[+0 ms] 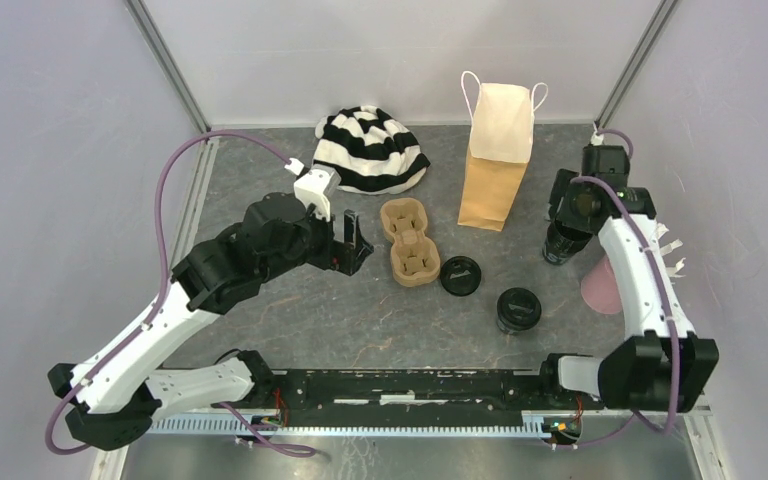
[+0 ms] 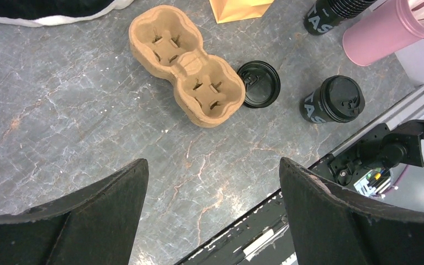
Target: Pack the takeout coffee
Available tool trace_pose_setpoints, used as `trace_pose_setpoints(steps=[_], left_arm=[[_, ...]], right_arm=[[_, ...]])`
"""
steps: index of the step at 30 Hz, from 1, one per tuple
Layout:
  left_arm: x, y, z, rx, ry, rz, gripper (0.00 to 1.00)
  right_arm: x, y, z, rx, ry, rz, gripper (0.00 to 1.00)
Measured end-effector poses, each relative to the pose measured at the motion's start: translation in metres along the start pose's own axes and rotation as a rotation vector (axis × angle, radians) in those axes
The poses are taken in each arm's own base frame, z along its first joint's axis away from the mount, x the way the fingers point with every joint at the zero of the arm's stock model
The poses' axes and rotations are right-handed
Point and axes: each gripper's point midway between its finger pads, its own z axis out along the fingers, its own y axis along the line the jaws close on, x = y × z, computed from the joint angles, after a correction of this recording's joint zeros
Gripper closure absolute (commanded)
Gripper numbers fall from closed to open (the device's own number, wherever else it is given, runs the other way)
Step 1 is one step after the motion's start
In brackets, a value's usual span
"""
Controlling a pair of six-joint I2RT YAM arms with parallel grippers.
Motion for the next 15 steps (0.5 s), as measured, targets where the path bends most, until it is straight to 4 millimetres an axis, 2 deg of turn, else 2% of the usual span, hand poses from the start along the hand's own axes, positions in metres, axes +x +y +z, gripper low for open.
trace_pose_setpoints(steps=[3,8,15], left_arm=[[-0.002,0.001,0.004,-0.002,0.012,0.007,0.06],[-0.002,0.009,0.01,-0.017,0.032,0.003,0.06],[-0.004,0.024,0.018,-0.019,0.056,-0.024,0.06]], right_arm=[[-0.01,-0.008,0.025,-0.063,0.016,0.051,0.32],[-0.016,-0.008,0.052,-0.2,0.031,0.112,0.42],[-0.007,-0.004,0.071,-0.34,0.065,0.177,0.58]])
